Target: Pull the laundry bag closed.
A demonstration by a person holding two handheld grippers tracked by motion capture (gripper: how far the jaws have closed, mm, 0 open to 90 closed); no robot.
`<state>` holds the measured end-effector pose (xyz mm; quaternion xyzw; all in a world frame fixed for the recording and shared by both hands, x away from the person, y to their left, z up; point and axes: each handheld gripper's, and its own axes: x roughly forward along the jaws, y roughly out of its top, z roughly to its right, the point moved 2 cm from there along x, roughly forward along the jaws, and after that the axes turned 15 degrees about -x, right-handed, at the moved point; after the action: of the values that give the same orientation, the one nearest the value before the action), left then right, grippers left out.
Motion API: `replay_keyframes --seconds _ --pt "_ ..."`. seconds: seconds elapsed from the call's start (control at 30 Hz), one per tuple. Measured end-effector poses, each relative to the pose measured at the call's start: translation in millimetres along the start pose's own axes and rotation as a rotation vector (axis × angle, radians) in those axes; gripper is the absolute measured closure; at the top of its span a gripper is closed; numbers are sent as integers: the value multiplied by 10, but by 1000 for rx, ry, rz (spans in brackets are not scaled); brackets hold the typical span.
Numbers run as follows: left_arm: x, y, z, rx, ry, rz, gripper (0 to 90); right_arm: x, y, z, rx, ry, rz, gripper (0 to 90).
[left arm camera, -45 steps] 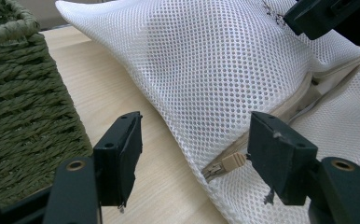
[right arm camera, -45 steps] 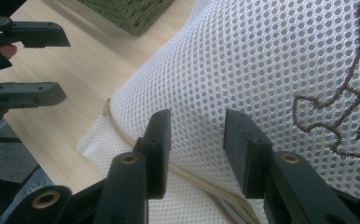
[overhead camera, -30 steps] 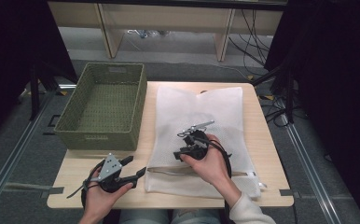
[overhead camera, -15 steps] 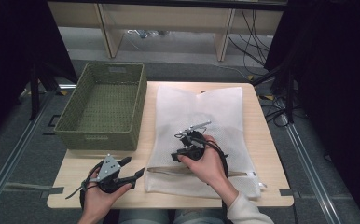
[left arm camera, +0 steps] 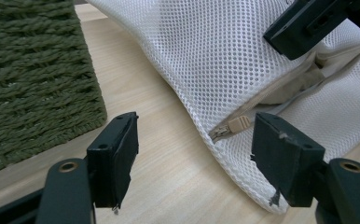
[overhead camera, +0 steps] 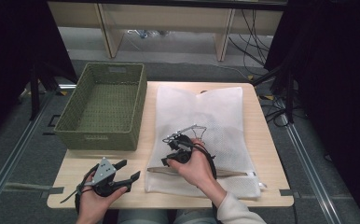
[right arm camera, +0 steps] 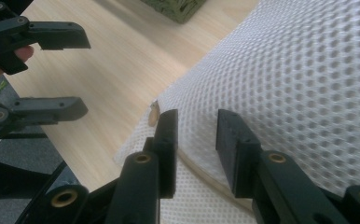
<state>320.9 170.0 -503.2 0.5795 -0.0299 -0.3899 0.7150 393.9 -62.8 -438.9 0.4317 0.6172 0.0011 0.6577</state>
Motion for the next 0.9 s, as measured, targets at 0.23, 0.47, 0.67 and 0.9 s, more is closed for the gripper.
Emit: replay_keyframes --seconds 0.23,0.47,0.67,0.9 --pt "64 -44 31 6 -26 -31 327 179 13 -94 -16 13 -42 710" --pt "144 -97 91 49 -41 -72 338 356 21 -158 -4 29 -75 716" --pt "158 -109 104 44 -43 -82 338 529 15 -184 -8 44 -83 728" --pt "166 -119 104 52 -54 -101 345 649 36 -215 -9 45 -90 772"
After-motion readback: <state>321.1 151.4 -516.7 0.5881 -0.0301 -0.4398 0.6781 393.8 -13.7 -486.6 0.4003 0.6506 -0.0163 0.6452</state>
